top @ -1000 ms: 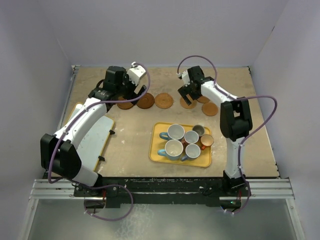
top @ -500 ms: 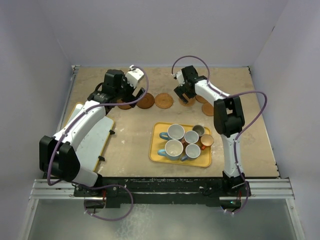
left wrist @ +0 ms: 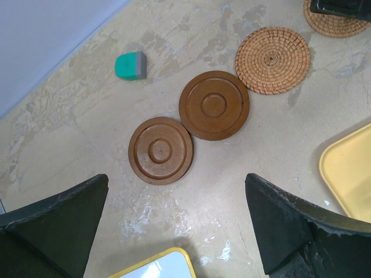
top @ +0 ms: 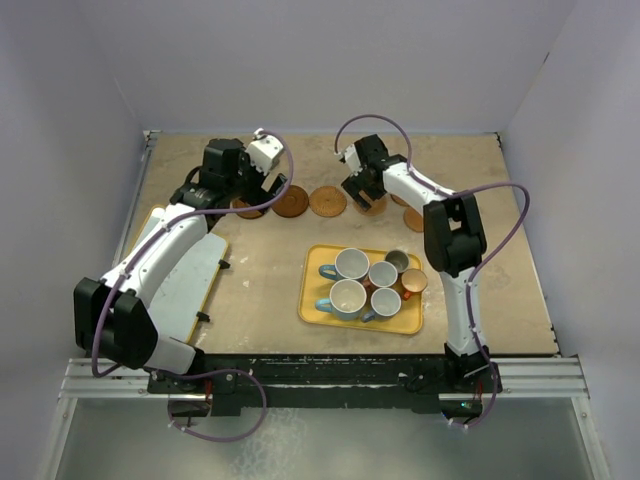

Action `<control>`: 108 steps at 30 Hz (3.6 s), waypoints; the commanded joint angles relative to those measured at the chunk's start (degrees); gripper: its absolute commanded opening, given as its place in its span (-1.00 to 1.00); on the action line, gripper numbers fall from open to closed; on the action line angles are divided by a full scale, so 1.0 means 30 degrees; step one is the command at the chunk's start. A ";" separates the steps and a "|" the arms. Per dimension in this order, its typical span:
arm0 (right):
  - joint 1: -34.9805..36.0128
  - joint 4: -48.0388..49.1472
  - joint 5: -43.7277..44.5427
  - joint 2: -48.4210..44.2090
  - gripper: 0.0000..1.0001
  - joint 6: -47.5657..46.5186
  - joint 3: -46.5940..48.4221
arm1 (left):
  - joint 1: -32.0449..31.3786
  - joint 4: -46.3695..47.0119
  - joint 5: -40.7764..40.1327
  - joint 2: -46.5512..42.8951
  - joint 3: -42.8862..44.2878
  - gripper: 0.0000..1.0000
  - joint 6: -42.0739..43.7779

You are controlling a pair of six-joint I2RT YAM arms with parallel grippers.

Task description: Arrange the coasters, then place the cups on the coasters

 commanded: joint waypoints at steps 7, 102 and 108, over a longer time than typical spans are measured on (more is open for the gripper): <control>0.0591 -0.0994 -0.0483 -0.0189 0.92 0.0111 0.0460 | 0.0144 0.0958 -0.0041 -0.1174 -0.0279 0.96 0.0357; -0.3363 -0.3538 -0.1832 0.0137 0.87 -0.0331 0.1313 | 0.0176 0.1765 -0.0277 -0.2054 -0.1188 0.96 0.0152; -0.3016 -0.3805 -0.1390 -0.0151 0.86 -0.0220 0.0853 | 0.0161 0.1720 -0.0246 -0.2179 -0.1240 0.95 0.0181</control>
